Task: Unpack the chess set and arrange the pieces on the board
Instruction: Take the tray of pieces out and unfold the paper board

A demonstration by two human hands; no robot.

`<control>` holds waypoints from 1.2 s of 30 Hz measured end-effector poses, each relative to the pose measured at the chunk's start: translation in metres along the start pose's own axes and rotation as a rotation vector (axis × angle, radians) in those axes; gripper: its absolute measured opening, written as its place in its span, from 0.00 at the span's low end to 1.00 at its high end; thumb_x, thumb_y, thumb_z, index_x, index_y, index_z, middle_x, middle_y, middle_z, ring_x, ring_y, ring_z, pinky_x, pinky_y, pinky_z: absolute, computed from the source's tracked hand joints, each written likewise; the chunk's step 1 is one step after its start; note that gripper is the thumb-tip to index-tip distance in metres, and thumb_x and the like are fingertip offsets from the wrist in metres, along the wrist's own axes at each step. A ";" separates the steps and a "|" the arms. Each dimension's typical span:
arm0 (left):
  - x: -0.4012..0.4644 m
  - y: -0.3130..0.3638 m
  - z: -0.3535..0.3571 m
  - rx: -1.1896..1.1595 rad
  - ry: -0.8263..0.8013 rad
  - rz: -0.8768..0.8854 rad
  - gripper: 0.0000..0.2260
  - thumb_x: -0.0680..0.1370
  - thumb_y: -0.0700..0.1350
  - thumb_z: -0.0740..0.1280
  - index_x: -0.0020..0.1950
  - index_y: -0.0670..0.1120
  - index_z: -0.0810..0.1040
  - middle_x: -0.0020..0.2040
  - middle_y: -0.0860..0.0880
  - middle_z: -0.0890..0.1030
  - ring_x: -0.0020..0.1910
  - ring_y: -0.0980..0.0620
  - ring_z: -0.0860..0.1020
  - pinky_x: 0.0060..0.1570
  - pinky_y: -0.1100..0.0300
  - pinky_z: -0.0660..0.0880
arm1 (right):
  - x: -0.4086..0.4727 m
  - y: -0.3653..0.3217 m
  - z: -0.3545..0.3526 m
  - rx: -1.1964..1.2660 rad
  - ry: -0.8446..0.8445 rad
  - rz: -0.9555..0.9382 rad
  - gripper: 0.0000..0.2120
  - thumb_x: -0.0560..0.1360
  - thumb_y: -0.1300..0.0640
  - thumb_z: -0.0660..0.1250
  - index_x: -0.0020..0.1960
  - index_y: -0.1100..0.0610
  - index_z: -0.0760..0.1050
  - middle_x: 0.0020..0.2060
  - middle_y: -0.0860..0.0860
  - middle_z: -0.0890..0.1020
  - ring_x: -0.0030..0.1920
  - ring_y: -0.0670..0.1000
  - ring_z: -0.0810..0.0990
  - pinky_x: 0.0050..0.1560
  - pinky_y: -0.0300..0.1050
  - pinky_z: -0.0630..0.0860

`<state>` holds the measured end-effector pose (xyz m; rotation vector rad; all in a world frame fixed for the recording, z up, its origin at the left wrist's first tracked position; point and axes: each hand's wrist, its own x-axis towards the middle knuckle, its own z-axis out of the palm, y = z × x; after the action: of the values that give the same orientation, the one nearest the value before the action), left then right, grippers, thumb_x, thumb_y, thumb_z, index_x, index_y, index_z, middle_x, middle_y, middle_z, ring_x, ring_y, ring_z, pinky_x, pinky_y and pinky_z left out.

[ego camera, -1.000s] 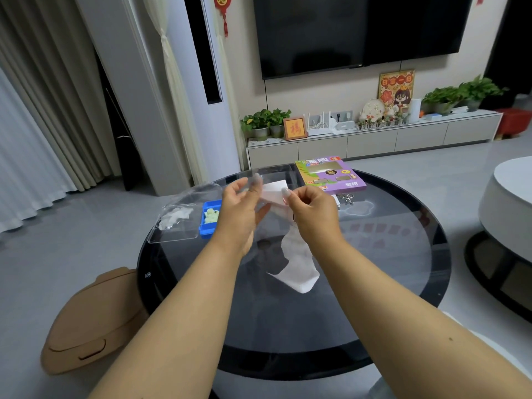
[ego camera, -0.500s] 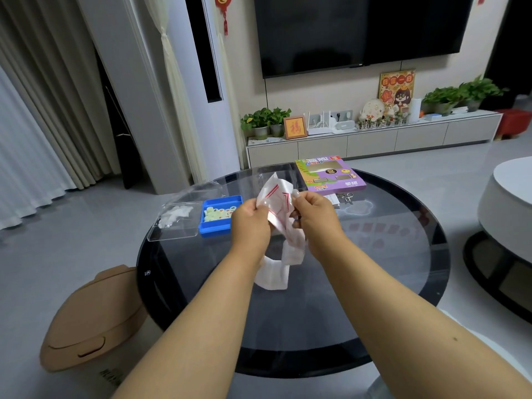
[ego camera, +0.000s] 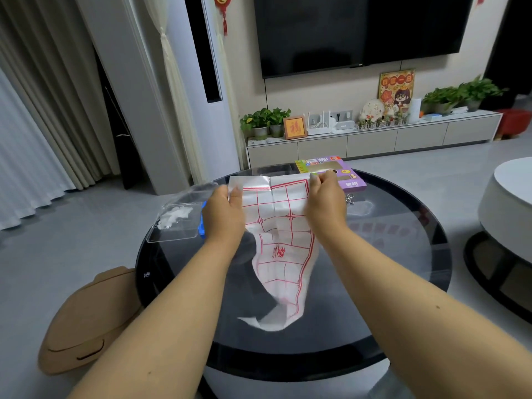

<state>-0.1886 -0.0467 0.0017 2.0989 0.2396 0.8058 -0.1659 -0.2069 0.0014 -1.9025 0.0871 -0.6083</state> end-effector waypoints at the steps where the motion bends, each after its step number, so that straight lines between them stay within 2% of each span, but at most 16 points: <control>1: 0.000 -0.001 0.000 -0.021 -0.038 -0.038 0.18 0.81 0.53 0.61 0.38 0.43 0.67 0.31 0.51 0.68 0.30 0.53 0.65 0.28 0.63 0.62 | 0.001 0.000 0.000 0.001 0.018 -0.010 0.12 0.82 0.51 0.52 0.47 0.58 0.65 0.31 0.48 0.69 0.37 0.56 0.69 0.36 0.46 0.59; 3: -0.002 -0.006 0.001 -0.169 -0.163 -0.160 0.16 0.79 0.53 0.65 0.39 0.41 0.73 0.33 0.49 0.76 0.32 0.51 0.73 0.31 0.58 0.70 | 0.003 0.002 0.000 0.017 0.051 -0.012 0.12 0.82 0.50 0.52 0.48 0.59 0.66 0.31 0.47 0.70 0.37 0.55 0.69 0.36 0.46 0.58; 5: -0.007 -0.012 0.004 -0.273 -0.225 -0.248 0.14 0.78 0.49 0.67 0.45 0.38 0.79 0.37 0.47 0.82 0.36 0.47 0.79 0.38 0.54 0.77 | 0.005 0.004 0.001 0.056 0.060 0.001 0.13 0.81 0.49 0.54 0.48 0.59 0.68 0.31 0.46 0.70 0.37 0.54 0.70 0.36 0.46 0.59; 7: -0.008 -0.019 0.008 -0.281 -0.186 -0.277 0.12 0.79 0.48 0.65 0.48 0.38 0.80 0.36 0.49 0.80 0.36 0.48 0.78 0.35 0.57 0.75 | 0.004 0.009 0.005 0.126 0.025 0.028 0.14 0.79 0.46 0.60 0.48 0.58 0.68 0.33 0.46 0.72 0.38 0.51 0.71 0.36 0.44 0.61; 9: -0.007 -0.023 0.012 -0.247 -0.115 -0.275 0.14 0.80 0.49 0.64 0.48 0.37 0.79 0.35 0.50 0.77 0.33 0.51 0.74 0.33 0.60 0.69 | -0.002 0.018 0.009 0.168 -0.042 0.103 0.18 0.74 0.43 0.66 0.48 0.57 0.68 0.35 0.46 0.72 0.37 0.48 0.72 0.37 0.44 0.65; 11: -0.007 -0.023 0.013 -0.213 -0.097 -0.266 0.15 0.80 0.49 0.63 0.47 0.38 0.79 0.36 0.47 0.78 0.34 0.51 0.73 0.33 0.60 0.68 | -0.009 0.031 0.013 0.179 -0.114 0.184 0.20 0.69 0.42 0.72 0.41 0.56 0.68 0.32 0.47 0.71 0.32 0.47 0.69 0.33 0.41 0.66; 13: -0.005 -0.023 0.012 -0.228 -0.115 -0.297 0.14 0.81 0.50 0.63 0.41 0.40 0.76 0.35 0.46 0.77 0.34 0.50 0.74 0.32 0.60 0.69 | -0.013 0.044 0.014 0.238 -0.141 0.256 0.21 0.67 0.45 0.75 0.33 0.55 0.66 0.28 0.49 0.71 0.29 0.48 0.68 0.30 0.39 0.66; 15: -0.004 -0.024 0.010 -0.291 -0.219 -0.406 0.13 0.80 0.48 0.64 0.39 0.43 0.74 0.33 0.48 0.78 0.32 0.51 0.76 0.32 0.60 0.74 | -0.010 0.051 0.014 0.277 -0.112 0.308 0.20 0.67 0.50 0.76 0.29 0.55 0.67 0.26 0.50 0.73 0.29 0.50 0.71 0.33 0.42 0.71; 17: -0.004 -0.030 0.011 -0.408 -0.355 -0.545 0.05 0.79 0.42 0.66 0.48 0.41 0.79 0.41 0.45 0.83 0.39 0.48 0.82 0.40 0.53 0.81 | -0.005 0.053 0.014 0.266 -0.109 0.324 0.17 0.68 0.51 0.76 0.29 0.55 0.71 0.30 0.53 0.78 0.33 0.52 0.76 0.40 0.48 0.78; 19: -0.006 -0.039 0.015 -0.428 -0.380 -0.622 0.04 0.77 0.36 0.66 0.51 0.40 0.79 0.45 0.44 0.83 0.41 0.46 0.82 0.40 0.52 0.80 | -0.001 0.052 0.015 0.231 -0.142 0.317 0.15 0.70 0.51 0.74 0.31 0.56 0.73 0.34 0.56 0.81 0.36 0.55 0.80 0.44 0.51 0.80; 21: -0.006 -0.049 0.019 -0.420 -0.333 -0.676 0.04 0.76 0.35 0.67 0.48 0.42 0.78 0.46 0.44 0.83 0.42 0.46 0.82 0.42 0.50 0.80 | 0.000 0.054 0.017 0.195 -0.182 0.270 0.16 0.74 0.52 0.70 0.32 0.58 0.72 0.31 0.57 0.78 0.34 0.56 0.77 0.39 0.48 0.77; 24: -0.004 -0.060 0.023 -0.373 -0.283 -0.717 0.04 0.77 0.38 0.67 0.51 0.43 0.78 0.48 0.44 0.83 0.43 0.45 0.82 0.45 0.48 0.80 | -0.001 0.064 0.021 0.096 -0.210 0.187 0.17 0.77 0.54 0.65 0.32 0.58 0.66 0.28 0.55 0.66 0.32 0.51 0.63 0.33 0.43 0.60; 26: -0.002 -0.069 0.025 -0.328 -0.255 -0.684 0.05 0.78 0.38 0.65 0.53 0.42 0.78 0.48 0.44 0.83 0.41 0.47 0.81 0.40 0.52 0.80 | -0.001 0.072 0.023 -0.030 -0.220 0.173 0.21 0.79 0.53 0.62 0.30 0.56 0.60 0.26 0.52 0.63 0.30 0.51 0.61 0.31 0.44 0.55; 29: -0.004 -0.081 0.024 -0.182 -0.208 -0.536 0.08 0.81 0.39 0.60 0.51 0.41 0.78 0.49 0.44 0.81 0.41 0.48 0.79 0.37 0.56 0.76 | 0.002 0.082 0.019 -0.181 -0.200 0.191 0.22 0.81 0.53 0.57 0.29 0.55 0.60 0.27 0.50 0.67 0.32 0.53 0.66 0.31 0.44 0.58; 32: -0.005 -0.096 0.018 0.125 -0.205 -0.352 0.11 0.81 0.42 0.57 0.46 0.38 0.75 0.46 0.44 0.78 0.39 0.48 0.75 0.34 0.59 0.70 | 0.007 0.089 0.012 -0.324 -0.212 0.162 0.17 0.81 0.51 0.55 0.37 0.57 0.67 0.36 0.55 0.75 0.40 0.56 0.72 0.38 0.45 0.64; 36: -0.004 -0.115 0.012 0.310 -0.238 -0.283 0.12 0.81 0.43 0.57 0.45 0.38 0.74 0.39 0.47 0.75 0.34 0.51 0.71 0.29 0.60 0.66 | 0.016 0.104 -0.001 -0.527 -0.298 0.124 0.08 0.80 0.54 0.54 0.45 0.55 0.67 0.49 0.58 0.79 0.50 0.61 0.75 0.43 0.45 0.64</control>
<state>-0.1707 0.0149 -0.0947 2.3547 0.5460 0.3629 -0.1296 -0.2563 -0.0843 -2.4560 0.1859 -0.2192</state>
